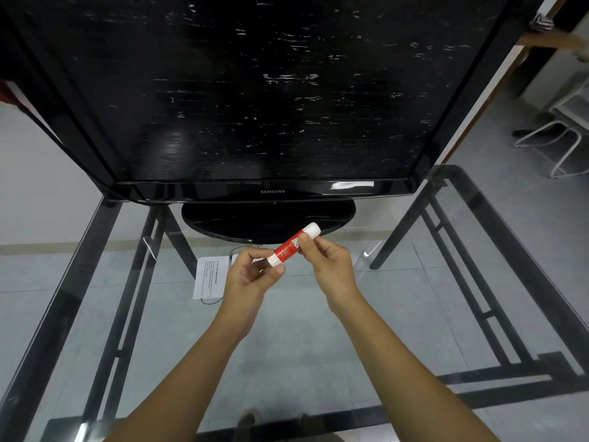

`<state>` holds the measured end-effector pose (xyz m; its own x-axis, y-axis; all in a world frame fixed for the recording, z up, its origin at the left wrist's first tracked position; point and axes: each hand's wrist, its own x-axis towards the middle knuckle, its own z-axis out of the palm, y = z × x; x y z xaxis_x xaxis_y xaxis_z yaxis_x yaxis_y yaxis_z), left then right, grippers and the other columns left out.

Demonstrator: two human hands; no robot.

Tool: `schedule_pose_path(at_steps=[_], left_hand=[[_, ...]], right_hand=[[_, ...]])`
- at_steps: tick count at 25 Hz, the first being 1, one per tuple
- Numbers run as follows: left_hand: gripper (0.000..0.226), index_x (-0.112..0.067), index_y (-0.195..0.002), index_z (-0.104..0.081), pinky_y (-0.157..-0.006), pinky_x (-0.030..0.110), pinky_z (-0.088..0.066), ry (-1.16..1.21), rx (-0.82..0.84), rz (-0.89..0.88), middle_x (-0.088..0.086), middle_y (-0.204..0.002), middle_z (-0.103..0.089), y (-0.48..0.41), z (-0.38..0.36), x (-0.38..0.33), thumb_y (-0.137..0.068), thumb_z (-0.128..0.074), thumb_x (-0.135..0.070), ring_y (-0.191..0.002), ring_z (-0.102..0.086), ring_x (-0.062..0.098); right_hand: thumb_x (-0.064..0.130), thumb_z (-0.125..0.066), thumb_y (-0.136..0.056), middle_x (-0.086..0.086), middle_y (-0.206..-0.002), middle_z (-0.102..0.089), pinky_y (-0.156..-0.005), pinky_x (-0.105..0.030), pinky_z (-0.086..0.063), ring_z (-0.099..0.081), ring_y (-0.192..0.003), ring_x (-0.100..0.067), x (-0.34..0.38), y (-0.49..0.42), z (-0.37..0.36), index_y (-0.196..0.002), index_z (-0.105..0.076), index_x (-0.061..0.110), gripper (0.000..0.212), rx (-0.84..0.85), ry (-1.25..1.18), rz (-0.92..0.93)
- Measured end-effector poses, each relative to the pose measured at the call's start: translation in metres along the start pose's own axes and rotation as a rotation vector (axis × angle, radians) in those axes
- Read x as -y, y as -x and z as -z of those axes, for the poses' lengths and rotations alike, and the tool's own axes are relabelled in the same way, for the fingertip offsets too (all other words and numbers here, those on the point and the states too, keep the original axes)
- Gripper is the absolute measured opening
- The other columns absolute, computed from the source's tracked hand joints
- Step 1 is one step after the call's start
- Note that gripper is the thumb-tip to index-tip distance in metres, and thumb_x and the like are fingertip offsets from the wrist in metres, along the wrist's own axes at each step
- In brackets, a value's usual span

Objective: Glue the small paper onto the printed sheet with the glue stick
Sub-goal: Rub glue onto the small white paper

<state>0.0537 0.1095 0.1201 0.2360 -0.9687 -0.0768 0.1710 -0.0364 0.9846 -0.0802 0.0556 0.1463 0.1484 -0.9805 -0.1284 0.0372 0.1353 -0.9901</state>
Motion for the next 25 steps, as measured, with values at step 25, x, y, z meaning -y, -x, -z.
schedule_pose_path(at_steps=[25], left_hand=[[0.019,-0.032,-0.089,-0.062,-0.070,0.015,-0.051,0.028,-0.001,-0.030,-0.014,-0.096,-0.068,0.0068,0.0073,-0.0036,-0.074,-0.070,-0.025,-0.092,-0.063,0.005]], right_hand=[[0.041,-0.062,-0.084,0.006,-0.085,-0.072,-0.072,-0.010,-0.048,-0.067,-0.089,-0.005,0.0093,0.0085,-0.0026,-0.089,-0.072,0.020,0.024,0.047,0.043,0.020]])
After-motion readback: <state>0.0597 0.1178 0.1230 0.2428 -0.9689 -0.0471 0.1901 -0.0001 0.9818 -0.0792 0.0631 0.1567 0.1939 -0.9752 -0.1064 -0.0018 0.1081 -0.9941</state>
